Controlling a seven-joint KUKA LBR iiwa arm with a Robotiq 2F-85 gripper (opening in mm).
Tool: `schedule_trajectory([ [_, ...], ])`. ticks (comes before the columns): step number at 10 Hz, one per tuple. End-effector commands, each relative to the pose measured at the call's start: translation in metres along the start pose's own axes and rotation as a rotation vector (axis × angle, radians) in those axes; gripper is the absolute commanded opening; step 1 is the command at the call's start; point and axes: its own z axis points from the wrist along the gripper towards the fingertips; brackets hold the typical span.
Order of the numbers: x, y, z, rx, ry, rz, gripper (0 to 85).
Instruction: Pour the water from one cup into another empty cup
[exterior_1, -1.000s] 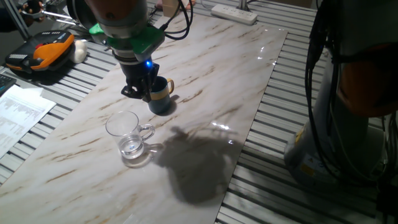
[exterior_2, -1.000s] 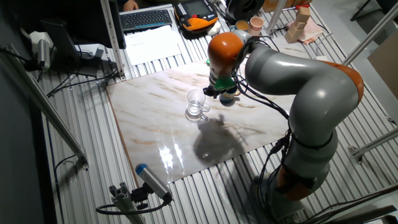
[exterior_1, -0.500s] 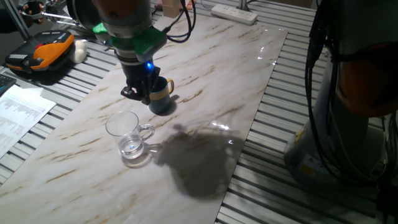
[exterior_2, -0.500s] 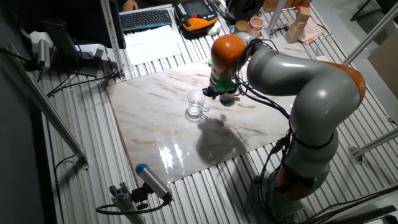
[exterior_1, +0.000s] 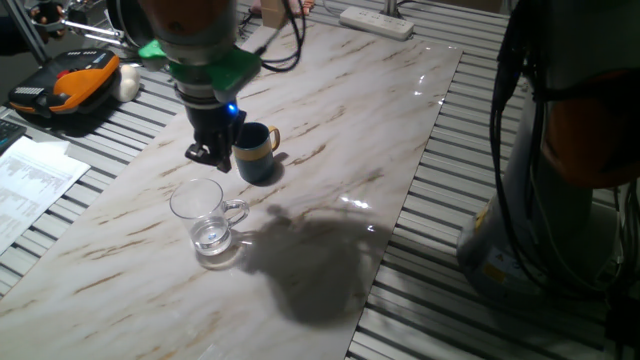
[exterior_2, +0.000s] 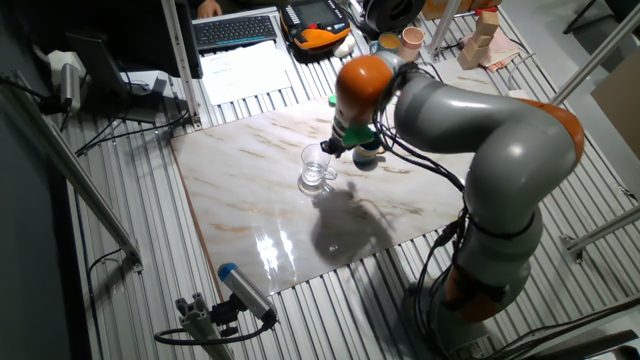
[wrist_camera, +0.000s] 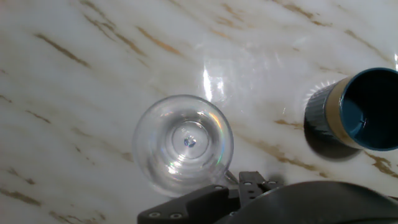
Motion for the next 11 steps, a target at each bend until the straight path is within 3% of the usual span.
schedule_trajectory([
  [1, -0.002, 0.000, 0.001, 0.001, 0.009, -0.001, 0.0],
  [4, -0.009, 0.000, -0.002, -0.012, 0.045, 0.005, 0.0],
  [7, -0.017, -0.002, -0.005, -0.030, 0.046, 0.019, 0.0],
  [11, -0.028, -0.004, -0.009, -0.030, 0.041, 0.022, 0.0],
])
